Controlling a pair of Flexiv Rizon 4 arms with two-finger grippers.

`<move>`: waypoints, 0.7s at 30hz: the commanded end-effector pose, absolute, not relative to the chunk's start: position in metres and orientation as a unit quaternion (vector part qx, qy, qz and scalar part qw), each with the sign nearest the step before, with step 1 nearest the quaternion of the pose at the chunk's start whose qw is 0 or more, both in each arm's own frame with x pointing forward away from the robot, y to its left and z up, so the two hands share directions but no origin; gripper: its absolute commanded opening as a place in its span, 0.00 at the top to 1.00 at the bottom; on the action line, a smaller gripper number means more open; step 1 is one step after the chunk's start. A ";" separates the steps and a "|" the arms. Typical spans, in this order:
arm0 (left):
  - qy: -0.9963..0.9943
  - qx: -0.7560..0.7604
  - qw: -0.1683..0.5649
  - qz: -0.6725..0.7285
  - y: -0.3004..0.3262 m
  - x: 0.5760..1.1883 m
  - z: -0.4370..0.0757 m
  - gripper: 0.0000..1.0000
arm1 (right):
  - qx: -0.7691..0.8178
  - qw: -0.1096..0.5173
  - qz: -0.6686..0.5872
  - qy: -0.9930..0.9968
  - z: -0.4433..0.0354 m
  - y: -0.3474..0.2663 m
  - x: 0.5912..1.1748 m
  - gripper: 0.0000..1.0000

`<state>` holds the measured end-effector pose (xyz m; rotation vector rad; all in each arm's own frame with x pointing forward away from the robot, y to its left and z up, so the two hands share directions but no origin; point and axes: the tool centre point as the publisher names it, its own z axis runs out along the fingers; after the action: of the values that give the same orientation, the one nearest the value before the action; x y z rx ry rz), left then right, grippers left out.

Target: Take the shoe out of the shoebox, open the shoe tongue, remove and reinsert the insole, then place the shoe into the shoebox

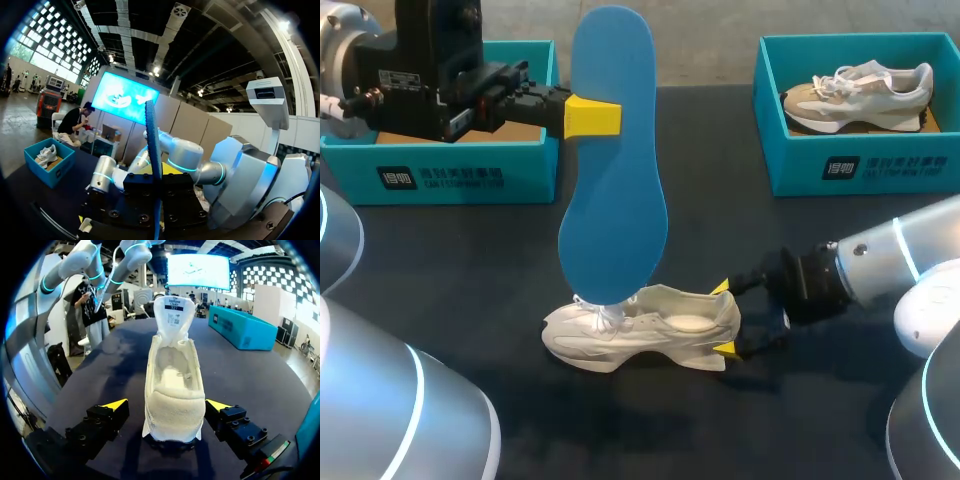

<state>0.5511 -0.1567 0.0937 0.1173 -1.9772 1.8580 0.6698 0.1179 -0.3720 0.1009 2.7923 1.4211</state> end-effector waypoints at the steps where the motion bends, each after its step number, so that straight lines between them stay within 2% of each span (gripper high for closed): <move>1: -0.713 0.042 0.212 0.667 -0.158 0.552 0.094 1.00 | 0.035 -0.003 0.340 0.940 -0.362 0.120 0.672 0.00; 14: -0.713 0.042 0.212 0.667 -0.158 0.552 0.094 1.00 | 0.078 0.022 0.275 0.958 -0.351 0.113 0.672 0.00; 21: -0.713 0.042 0.212 0.667 -0.158 0.552 0.094 1.00 | 0.084 -0.002 0.222 0.971 -0.349 0.124 0.678 0.00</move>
<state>0.5516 -0.1569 0.0940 0.1172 -1.9775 1.8571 0.6724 0.1151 -0.3504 0.2596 2.9219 1.0531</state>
